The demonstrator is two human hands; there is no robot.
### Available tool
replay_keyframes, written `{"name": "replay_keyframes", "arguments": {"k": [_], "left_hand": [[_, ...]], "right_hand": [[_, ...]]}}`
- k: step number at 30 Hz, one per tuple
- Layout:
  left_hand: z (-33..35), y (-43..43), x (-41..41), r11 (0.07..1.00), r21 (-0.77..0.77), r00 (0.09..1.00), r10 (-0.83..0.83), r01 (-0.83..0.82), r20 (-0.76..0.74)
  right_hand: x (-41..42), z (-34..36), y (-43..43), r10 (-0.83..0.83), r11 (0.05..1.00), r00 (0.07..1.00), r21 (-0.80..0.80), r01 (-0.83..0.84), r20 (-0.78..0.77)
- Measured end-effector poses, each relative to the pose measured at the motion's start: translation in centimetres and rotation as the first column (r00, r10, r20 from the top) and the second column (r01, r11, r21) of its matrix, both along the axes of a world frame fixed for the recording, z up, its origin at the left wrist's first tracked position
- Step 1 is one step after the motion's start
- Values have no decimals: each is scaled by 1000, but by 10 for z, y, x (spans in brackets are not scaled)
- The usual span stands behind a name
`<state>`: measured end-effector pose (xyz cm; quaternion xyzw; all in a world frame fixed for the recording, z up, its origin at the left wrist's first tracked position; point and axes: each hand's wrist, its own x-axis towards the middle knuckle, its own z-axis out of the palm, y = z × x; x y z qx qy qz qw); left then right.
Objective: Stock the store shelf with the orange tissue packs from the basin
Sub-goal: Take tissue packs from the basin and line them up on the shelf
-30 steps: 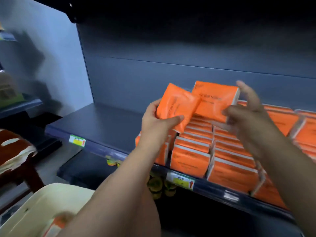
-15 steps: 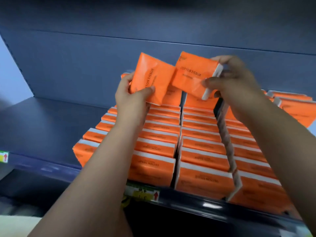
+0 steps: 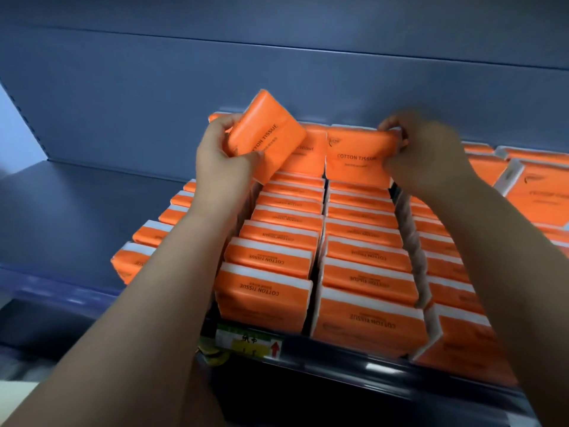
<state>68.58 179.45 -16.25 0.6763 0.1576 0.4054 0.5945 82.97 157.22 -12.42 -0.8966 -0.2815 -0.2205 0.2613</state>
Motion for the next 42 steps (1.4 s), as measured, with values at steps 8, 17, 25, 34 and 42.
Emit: {"name": "replay_keyframes", "arguments": {"k": [8, 17, 25, 34, 42], "left_hand": [[-1, -3, 5, 1000, 16, 999, -15, 15, -46], [-4, -6, 12, 997, -80, 995, -28, 20, -97], [-7, -10, 18, 993, 116, 994, 22, -10, -103], [-16, -7, 27, 977, 213, 991, 6, 23, -133], [-19, 0, 28, 968, 250, 990, 18, 18, -141]], "right_hand": [[0, -12, -1, -68, 985, 991, -151, 85, 113], [-7, -13, 5, -240, 933, 961, -241, 267, 136], [-16, -8, 8, -259, 895, 947, -320, 310, 192], [-11, -22, 18, -122, 898, 911, -348, 270, 393], [-6, -21, 14, -111, 905, 892, -327, 273, 438]]}}
